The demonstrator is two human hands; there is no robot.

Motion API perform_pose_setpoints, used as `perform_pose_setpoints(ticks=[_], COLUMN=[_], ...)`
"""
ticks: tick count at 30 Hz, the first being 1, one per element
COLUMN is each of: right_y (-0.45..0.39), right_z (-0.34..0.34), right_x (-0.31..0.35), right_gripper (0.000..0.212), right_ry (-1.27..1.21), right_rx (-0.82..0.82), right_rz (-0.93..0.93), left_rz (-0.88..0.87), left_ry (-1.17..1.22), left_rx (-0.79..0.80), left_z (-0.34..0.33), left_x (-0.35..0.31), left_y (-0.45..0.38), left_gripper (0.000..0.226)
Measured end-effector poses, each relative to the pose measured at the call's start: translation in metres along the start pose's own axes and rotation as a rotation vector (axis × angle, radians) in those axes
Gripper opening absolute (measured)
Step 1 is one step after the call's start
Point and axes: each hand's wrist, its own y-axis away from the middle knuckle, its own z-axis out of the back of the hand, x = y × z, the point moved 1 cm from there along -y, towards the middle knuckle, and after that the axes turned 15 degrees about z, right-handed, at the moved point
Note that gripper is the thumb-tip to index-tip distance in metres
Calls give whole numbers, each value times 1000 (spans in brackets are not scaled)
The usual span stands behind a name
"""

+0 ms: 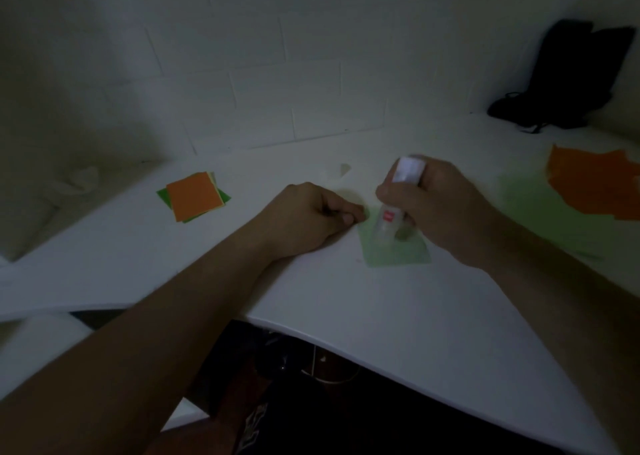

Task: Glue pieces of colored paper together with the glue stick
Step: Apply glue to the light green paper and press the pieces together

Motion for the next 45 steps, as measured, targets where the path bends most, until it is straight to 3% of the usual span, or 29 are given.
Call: perform_pose_setpoints(ticks=[4,8,15,28,34,40,42,45], right_y=[2,7,5,9,11,12,10,4], right_z=[5,-4,-3,-3,1,4,4,11], right_x=[-5,-4,-7,0,1,-4,-4,-7], right_gripper=[23,20,21,35,20,22,21,23], right_ry=[335,402,432,349,317,266,208,125], right_rx=[47,205,228,286,314,337,294,98], right_rz=[99,119,83,120,105,106,92,76], left_rz=[-1,-11,-6,-34,-10,-3,-10,-7], left_ry=[2,-23,-25,-34,-11,-31,-30,-10], left_rx=[-11,-45,-47,-53,-27,-17,-22,-30], left_z=[-1,-3,-4,-4,-5,-4,-3,-4], left_x=[1,3,2,-1,0,1,1,3], left_y=[-2,-3,-3,2,0,-2,-1,-2], left_gripper=[22,18,20,24,24,23,23,22])
